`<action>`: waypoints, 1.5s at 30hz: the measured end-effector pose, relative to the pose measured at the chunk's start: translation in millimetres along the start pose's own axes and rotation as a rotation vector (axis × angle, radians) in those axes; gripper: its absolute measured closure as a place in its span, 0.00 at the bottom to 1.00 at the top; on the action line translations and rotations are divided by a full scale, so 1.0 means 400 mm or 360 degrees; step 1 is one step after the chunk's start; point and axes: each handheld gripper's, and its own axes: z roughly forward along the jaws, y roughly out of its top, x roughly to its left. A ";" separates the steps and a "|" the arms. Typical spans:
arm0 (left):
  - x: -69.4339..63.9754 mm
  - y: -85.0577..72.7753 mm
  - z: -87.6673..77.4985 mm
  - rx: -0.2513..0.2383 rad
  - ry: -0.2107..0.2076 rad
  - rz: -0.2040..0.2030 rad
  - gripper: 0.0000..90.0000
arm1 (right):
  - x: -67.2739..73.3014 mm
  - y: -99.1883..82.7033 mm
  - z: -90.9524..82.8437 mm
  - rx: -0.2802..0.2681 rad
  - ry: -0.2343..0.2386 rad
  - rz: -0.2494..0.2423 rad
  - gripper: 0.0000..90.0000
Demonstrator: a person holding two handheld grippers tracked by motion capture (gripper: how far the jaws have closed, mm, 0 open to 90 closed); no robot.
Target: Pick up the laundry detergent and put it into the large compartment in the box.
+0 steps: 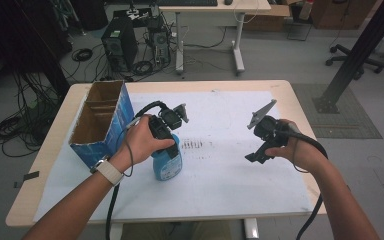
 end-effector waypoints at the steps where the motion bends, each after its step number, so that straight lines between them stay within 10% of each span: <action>1: 0.000 0.000 0.000 0.0000 0.0000 0.0000 0.41 | 0.000 0.000 0.000 0.0000 0.0000 0.0000 0.09; 45: 0.011 -0.001 -0.118 -0.0086 0.0076 -0.0161 0.41 | 0.004 0.006 -0.010 -0.0028 -0.0011 -0.0020 0.09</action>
